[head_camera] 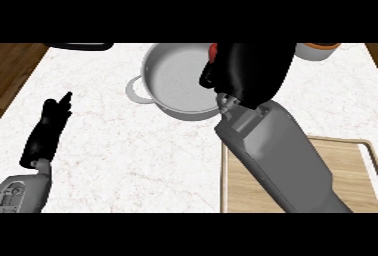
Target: Pick the bell pepper from the tray and place it in the pot
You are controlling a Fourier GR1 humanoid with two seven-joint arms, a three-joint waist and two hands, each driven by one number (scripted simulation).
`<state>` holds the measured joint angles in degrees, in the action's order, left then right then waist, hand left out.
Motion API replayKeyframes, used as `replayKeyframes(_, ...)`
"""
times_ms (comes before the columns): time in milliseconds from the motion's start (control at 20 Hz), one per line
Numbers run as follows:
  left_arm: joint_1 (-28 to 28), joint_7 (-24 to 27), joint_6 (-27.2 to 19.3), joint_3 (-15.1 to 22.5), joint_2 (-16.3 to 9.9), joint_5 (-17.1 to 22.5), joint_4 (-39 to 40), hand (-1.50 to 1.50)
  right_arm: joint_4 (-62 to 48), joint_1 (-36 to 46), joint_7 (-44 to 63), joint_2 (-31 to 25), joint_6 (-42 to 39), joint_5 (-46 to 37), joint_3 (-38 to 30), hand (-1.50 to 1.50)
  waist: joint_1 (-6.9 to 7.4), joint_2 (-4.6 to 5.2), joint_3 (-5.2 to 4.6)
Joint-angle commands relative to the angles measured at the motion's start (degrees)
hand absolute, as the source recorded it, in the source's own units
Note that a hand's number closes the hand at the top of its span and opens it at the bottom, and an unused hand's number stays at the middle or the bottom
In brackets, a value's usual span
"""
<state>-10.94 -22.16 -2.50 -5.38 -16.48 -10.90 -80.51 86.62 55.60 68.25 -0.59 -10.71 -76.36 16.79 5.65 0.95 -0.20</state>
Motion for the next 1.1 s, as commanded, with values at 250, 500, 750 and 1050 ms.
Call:
replayKeyframes(250,-1.4,0.1,-1.1,1.1,1.7,-0.7,-0.6,0.00,-19.7,5.0,8.9,0.6,13.6,12.2,-8.2,1.50,0.79,0.64,0.13)
replayKeyframes(500,-1.6,-1.0,0.4,0.5,-0.2,-0.6,-0.4,0.00,-26.2,6.1,4.8,0.6,24.7,16.7,-8.2,-1.50,1.08,0.61,0.17)
replayKeyframes(750,-0.9,0.3,0.3,0.6,0.6,-0.3,0.1,0.00,-26.3,6.8,0.9,0.6,38.1,17.2,-10.4,-1.50,0.88,0.52,0.19)
replayKeyframes(1050,1.2,0.6,-1.3,0.0,0.8,-1.1,0.1,0.00,-26.3,6.2,0.3,0.6,53.7,10.7,-11.6,-1.50,-1.28,-0.25,0.14)
